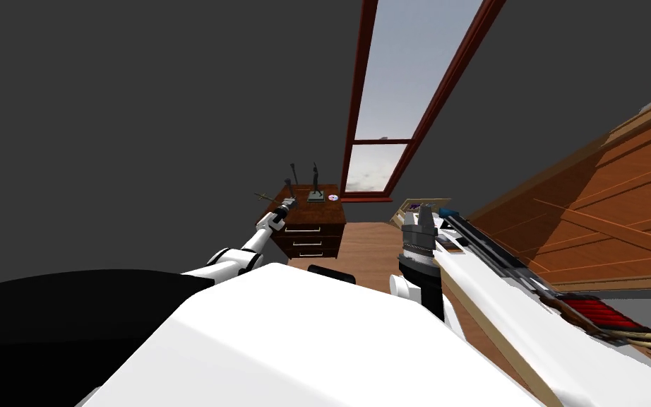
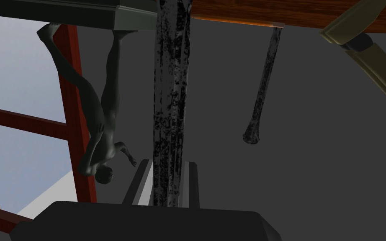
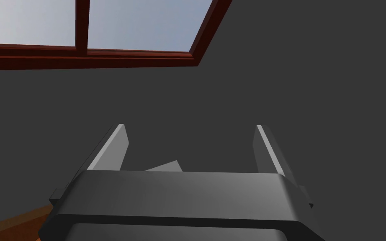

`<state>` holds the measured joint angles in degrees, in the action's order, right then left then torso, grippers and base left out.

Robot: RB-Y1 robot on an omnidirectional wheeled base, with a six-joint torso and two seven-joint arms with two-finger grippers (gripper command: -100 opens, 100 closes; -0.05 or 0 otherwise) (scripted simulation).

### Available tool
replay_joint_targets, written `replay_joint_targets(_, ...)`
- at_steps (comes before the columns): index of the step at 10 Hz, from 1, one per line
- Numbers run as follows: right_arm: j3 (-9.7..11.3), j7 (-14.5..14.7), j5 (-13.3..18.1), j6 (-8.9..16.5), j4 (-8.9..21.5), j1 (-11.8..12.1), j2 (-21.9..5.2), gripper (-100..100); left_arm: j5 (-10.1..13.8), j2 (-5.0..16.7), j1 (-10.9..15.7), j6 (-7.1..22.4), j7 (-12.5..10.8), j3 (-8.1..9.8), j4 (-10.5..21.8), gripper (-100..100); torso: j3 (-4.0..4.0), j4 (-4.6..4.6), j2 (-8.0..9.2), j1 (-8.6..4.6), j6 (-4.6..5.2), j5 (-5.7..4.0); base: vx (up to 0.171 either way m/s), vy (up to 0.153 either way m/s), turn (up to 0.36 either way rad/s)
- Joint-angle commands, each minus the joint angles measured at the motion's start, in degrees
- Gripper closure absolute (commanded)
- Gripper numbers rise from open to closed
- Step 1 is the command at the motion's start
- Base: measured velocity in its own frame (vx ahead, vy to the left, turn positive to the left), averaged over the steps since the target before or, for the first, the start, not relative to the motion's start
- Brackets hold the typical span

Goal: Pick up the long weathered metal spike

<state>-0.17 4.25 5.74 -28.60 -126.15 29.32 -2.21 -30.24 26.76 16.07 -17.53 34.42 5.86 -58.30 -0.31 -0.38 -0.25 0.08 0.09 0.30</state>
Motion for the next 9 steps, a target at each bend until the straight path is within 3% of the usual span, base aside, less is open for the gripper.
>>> replay_joint_targets(1, 0.0, 0.0, 0.0, 0.0, 0.0, 0.0, 0.0, 0, 0.0, -0.3, -1.9, -0.2, 0.3, 0.38, -1.2, 100, 0.0, 0.0, 0.0, 0.0, 0.0, 0.0, 0.017, 0.008, -0.013)
replay_joint_targets(2, 0.0, 0.0, 0.0, 0.0, 0.0, 0.0, 0.0, 0, -0.1, -0.4, -3.9, 1.0, -0.4, 1.58, -3.9, 100, -0.03, -0.1, 0.03, 0.02, -0.07, 0.06, 0.031, 0.003, -0.149)
replay_joint_targets(4, 0.0, 0.0, 0.0, 0.0, 0.0, 0.0, 0.0, 0, -0.1, -0.4, -6.4, 1.0, -0.4, 1.58, -6.0, 100, -0.12, -0.2, -0.04, 0.04, -0.03, 0.13, 0.02, 0.009, -0.048)
replay_joint_targets(5, 0.0, 0.0, 0.0, 0.0, 0.0, 0.0, 0.0, 0, -0.1, -0.4, -8.3, 2.1, -1.0, 2.78, -8.7, 100, -0.12, -0.25, 0.01, 0.06, -0.1, 0.16, 0.03, 0.004, -0.118)
replay_joint_targets(7, 0.0, 0.0, 0.0, 0.0, 0.0, 0.0, 0.0, 0, -0.1, -0.4, -10.8, 2.1, -1.0, 2.78, -10.9, 100, -0.19, -0.33, -0.06, 0.09, -0.07, 0.22, 0.021, 0.009, -0.064)
replay_joint_targets(8, 0.0, 0.0, 0.0, 0.0, 0.0, 0.0, 0.0, 0, -0.2, -0.5, -12.7, 3.2, -1.7, 3.99, -13.2, 100, -0.21, -0.41, -0.01, 0.12, -0.14, 0.28, 0.027, 0.005, -0.133)
replay_joint_targets(9, 0.0, 0.0, 0.0, 0.0, 0.0, 0.0, 0.0, 0, -0.2, -0.5, -14.3, 3.2, -1.7, 3.99, -14.8, 100, -0.23, -0.42, -0.04, 0.16, -0.13, 0.29, 0.025, 0.012, -0.1)
